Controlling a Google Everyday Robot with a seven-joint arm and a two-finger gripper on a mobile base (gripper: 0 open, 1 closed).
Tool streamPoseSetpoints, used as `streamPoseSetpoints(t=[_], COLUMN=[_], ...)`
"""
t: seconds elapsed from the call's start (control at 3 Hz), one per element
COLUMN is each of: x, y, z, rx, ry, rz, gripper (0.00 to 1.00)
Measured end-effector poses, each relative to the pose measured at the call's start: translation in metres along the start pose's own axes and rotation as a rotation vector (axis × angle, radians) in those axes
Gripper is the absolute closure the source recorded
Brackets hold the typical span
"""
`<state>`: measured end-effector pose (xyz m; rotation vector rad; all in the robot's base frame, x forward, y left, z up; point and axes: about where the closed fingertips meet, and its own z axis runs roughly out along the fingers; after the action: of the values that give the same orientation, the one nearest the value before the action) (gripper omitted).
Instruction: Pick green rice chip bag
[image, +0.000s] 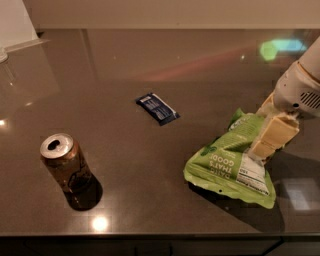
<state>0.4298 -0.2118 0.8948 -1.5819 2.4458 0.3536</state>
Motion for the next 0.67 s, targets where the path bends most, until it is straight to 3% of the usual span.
streamPoseSetpoints(t=[0.67], x=[-0.036], y=[-0.022], z=[-0.057], rx=[0.101], ry=[-0.054], rz=[-0.049], gripper=[1.00])
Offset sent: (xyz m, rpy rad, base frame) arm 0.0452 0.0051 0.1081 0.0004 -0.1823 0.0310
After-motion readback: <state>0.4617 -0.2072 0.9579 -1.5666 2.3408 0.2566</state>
